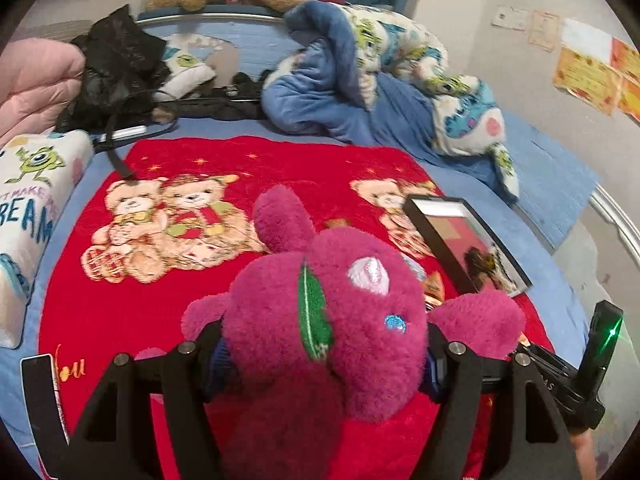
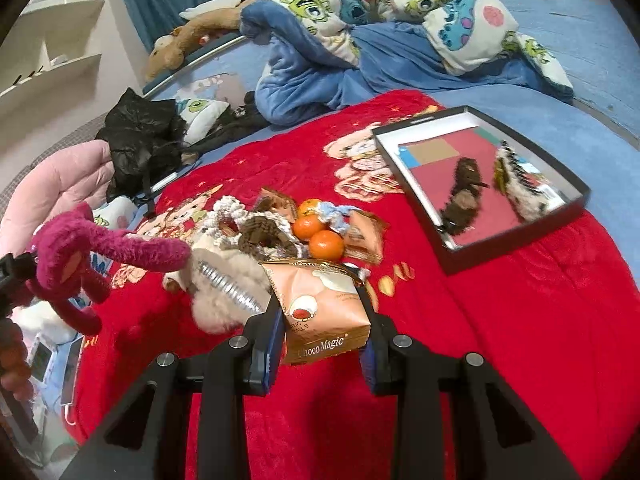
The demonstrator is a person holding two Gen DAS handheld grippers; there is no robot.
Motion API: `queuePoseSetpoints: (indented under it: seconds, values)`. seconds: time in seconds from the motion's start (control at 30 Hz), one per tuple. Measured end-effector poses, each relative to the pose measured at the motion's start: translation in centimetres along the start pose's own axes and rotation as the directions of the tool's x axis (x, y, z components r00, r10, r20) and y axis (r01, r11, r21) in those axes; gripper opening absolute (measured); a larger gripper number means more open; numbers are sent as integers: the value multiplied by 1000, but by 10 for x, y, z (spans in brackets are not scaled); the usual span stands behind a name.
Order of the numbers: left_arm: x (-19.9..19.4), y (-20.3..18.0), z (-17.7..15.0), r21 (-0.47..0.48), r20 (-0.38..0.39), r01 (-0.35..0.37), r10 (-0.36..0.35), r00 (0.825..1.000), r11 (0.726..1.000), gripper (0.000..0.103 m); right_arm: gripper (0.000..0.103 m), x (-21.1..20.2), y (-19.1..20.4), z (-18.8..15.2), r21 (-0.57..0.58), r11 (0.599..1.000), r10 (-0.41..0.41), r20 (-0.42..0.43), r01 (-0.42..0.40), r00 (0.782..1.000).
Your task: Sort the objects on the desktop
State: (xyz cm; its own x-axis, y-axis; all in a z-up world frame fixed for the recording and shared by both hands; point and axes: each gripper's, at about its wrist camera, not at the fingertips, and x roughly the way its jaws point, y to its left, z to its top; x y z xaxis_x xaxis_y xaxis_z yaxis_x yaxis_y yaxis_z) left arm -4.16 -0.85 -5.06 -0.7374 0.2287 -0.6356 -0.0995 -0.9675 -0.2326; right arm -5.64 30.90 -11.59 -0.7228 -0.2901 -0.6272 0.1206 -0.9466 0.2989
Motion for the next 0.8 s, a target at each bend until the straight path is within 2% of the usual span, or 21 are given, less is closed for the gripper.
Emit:
queuePoseSetpoints:
  seconds: [0.2, 0.67, 0.8]
  values:
    - [-3, -25, -10, 47, -8, 32, -32, 999, 998, 74, 31, -18, -12, -11, 18, 999, -27, 1, 27, 1000]
    - [-10, -55, -17, 133, -18, 54, -53, 998, 990, 74, 31, -31, -17, -17, 20, 999, -41, 4, 41, 999]
    - [-7, -71, -15, 164, -20, 99, -97, 995, 982, 74, 31, -37, -24, -19, 36, 998, -54, 6, 54, 999]
